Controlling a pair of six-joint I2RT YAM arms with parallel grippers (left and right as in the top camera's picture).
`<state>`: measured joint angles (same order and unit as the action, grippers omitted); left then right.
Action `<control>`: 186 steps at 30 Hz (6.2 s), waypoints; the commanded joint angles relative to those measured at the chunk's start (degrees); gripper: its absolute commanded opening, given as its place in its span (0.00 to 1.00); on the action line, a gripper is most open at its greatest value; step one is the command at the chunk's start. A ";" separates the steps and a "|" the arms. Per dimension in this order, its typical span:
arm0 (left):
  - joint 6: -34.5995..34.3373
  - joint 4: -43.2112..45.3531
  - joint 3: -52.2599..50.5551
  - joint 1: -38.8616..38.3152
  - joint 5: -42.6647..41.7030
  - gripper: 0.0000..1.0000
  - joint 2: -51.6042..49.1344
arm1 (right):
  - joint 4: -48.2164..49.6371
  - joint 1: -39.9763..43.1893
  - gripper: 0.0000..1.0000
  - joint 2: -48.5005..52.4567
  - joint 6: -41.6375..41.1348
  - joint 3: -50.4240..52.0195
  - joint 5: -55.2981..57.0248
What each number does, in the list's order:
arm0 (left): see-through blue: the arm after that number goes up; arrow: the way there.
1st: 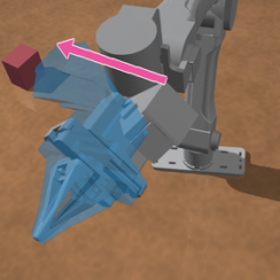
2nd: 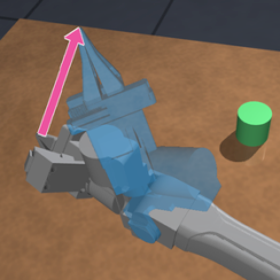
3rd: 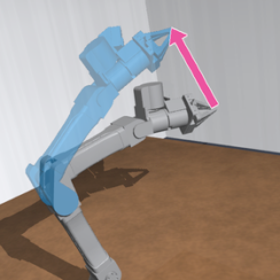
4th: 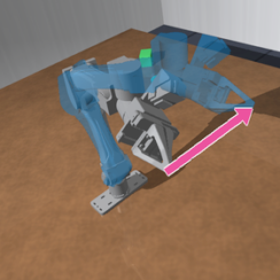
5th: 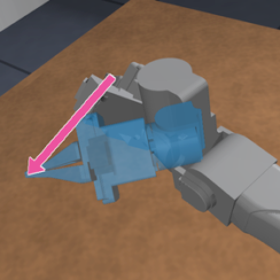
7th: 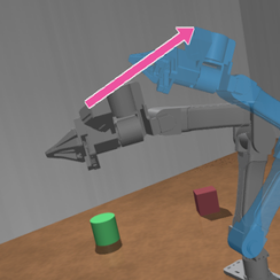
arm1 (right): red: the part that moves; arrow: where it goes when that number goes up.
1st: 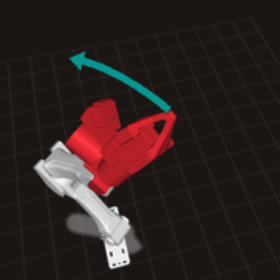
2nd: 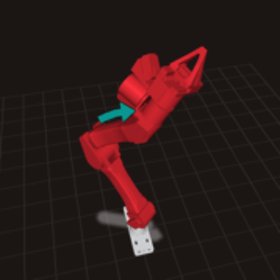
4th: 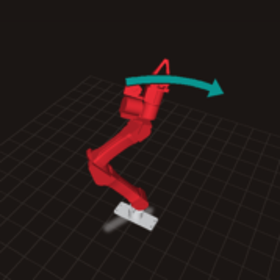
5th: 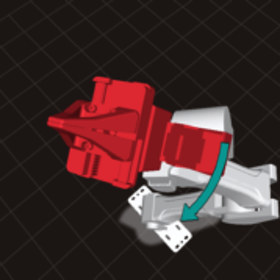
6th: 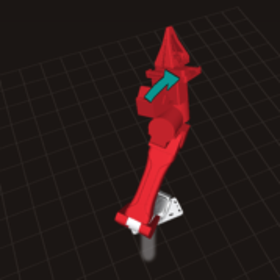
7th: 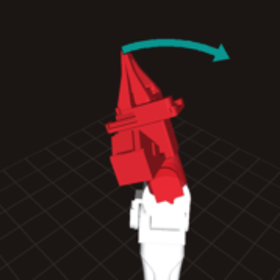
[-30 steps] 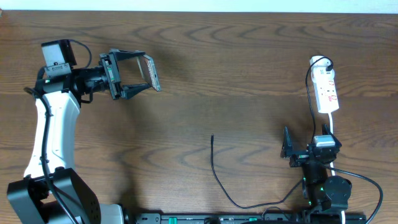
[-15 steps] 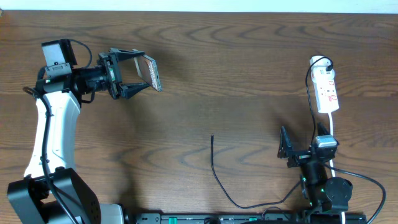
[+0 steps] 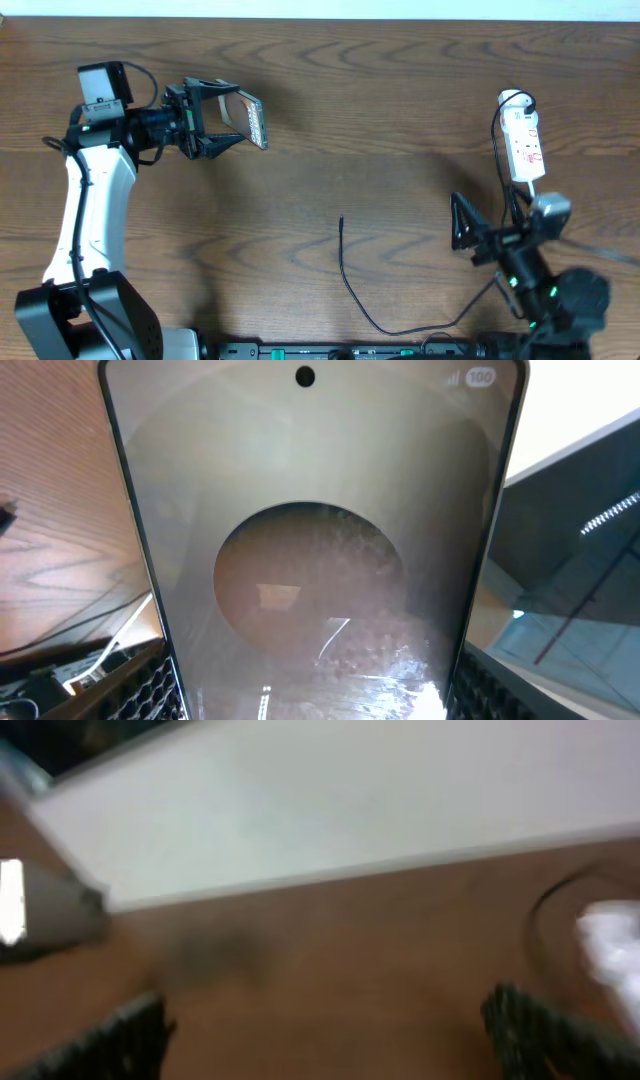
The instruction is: Plug charger to phone and switch on socket
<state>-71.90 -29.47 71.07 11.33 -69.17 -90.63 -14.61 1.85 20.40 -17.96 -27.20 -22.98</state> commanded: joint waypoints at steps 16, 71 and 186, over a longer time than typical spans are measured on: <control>0.94 -2.23 1.53 -5.64 19.61 0.07 1.05 | 15.17 -8.48 0.99 59.21 -17.07 -20.33 -49.46; -12.46 -17.44 1.49 -25.94 40.50 0.07 1.03 | 34.97 -36.79 0.72 72.24 -39.23 -20.33 -15.93; -6.95 73.00 -29.27 -8.13 8.76 0.91 1.05 | 49.90 -22.43 0.01 72.24 -67.38 -20.31 -15.13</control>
<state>-64.40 30.41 46.98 2.90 -61.49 -90.56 32.03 -19.73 92.97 -82.08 -46.63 -39.46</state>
